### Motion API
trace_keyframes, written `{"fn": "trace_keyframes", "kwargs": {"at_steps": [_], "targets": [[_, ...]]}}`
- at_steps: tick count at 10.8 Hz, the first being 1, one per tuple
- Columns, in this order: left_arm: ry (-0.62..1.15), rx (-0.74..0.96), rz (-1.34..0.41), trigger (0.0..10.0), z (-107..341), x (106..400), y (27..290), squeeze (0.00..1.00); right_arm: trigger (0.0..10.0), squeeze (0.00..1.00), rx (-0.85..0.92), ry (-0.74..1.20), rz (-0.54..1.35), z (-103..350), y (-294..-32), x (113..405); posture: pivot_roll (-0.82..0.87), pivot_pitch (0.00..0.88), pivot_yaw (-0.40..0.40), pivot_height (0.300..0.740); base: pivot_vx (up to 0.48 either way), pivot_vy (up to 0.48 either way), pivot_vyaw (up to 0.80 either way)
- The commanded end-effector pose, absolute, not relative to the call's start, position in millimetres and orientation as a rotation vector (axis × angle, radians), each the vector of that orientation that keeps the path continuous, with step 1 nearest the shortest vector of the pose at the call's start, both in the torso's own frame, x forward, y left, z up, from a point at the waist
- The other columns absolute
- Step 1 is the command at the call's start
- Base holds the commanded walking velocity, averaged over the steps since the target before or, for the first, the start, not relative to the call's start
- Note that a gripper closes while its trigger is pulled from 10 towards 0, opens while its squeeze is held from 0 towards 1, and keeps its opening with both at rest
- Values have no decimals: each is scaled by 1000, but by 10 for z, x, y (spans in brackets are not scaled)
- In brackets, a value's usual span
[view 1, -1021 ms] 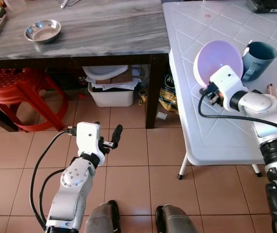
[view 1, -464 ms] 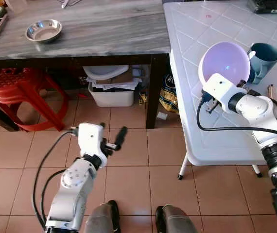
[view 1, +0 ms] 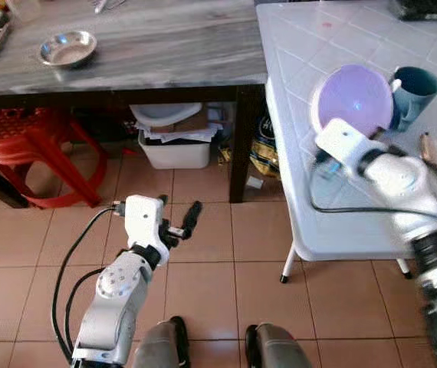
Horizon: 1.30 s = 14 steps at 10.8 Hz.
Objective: Setting the table
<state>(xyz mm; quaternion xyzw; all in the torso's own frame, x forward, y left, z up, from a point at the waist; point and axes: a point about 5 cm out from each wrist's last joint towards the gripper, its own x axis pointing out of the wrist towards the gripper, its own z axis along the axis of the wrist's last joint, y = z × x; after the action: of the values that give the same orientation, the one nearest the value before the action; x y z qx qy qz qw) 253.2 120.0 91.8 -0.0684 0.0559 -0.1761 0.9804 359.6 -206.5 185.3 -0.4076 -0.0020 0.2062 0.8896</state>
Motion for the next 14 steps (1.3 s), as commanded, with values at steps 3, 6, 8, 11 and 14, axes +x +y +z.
{"fn": "trace_keyframes", "kwargs": {"at_steps": [3, 6, 8, 11, 14], "targets": [[94, -122, -287, 10000, 931, 2554, 1296, 0, 0, 0, -703, -240, 418, 1935, -1752, 3402, -53, 172, 49, 740, 0, 159, 0], [78, -102, -258, 10000, 923, 2588, 1306, 0, 0, 0, -546, -372, 434, 1795, -1326, 3071, -63, 158, 51, 740, 0, 479, 0], [54, -99, -228, 10000, 941, 2631, 1316, 0, 0, 0, -418, -363, 320, 1685, -1323, 2842, -65, 139, 45, 740, 0, 476, 0], [34, -85, -197, 10000, 959, 2684, 1313, 0, 784, 0, -383, -333, 270, 1622, -1359, 2752, -84, 132, 48, 740, 94, 441, 0], [13, -79, -215, 10000, 1023, 2757, 1262, 0, 10000, 0, -370, -312, 282, 1588, -1346, 2714, -85, 111, 54, 740, 343, 331, 0]]}}
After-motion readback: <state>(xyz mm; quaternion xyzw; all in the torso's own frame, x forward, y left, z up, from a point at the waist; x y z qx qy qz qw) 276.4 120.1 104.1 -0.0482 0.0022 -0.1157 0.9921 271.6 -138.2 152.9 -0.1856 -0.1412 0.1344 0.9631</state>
